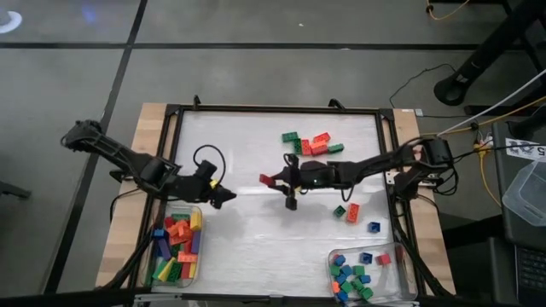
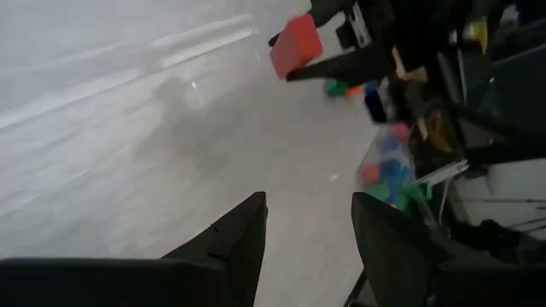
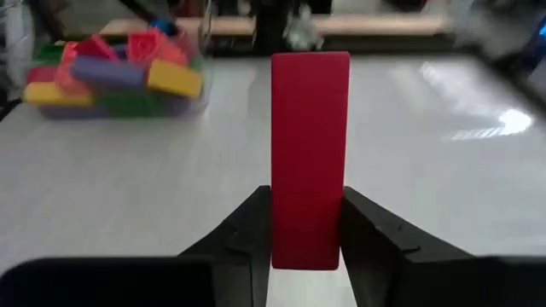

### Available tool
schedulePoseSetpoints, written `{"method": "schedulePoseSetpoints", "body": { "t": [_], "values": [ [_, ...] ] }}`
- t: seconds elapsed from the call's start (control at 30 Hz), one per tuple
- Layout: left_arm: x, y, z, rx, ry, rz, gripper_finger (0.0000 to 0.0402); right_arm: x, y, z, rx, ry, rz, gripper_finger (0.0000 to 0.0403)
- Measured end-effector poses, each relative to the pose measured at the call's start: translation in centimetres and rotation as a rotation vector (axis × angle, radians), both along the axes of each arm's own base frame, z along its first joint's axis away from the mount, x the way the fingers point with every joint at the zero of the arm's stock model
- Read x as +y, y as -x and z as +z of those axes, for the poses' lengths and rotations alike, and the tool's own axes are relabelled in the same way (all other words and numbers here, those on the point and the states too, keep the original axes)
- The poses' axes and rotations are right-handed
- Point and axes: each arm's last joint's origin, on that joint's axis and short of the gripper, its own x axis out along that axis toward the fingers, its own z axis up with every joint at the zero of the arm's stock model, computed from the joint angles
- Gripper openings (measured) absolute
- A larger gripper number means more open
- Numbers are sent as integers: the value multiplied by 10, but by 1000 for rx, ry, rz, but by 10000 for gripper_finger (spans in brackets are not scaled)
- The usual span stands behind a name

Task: Sort blocks by size
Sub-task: Put the large red block into the left transparent bin

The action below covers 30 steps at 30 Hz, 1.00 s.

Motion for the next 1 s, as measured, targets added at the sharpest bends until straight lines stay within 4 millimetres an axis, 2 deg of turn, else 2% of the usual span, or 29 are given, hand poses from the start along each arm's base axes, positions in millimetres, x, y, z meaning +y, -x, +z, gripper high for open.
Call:
{"method": "schedulePoseSetpoints", "body": {
  "t": [0.2, 0.5, 0.77, 1.0],
  "values": [
    [4, -24, -10, -11, 1, 56, 162, 12, -2, 9, -89, 96, -13, 112],
    [18, -60, -15, -116, -85, 73, 162, 11, -1, 6, -63, 102, -20, 118],
    [33, -65, -15, -127, -97, 126, 162, 11, 0, 5, -49, 104, -19, 119],
    [35, -73, -22, -114, -99, 139, 162, 11, 0, 5, -47, 104, -19, 119]
  ]
}}
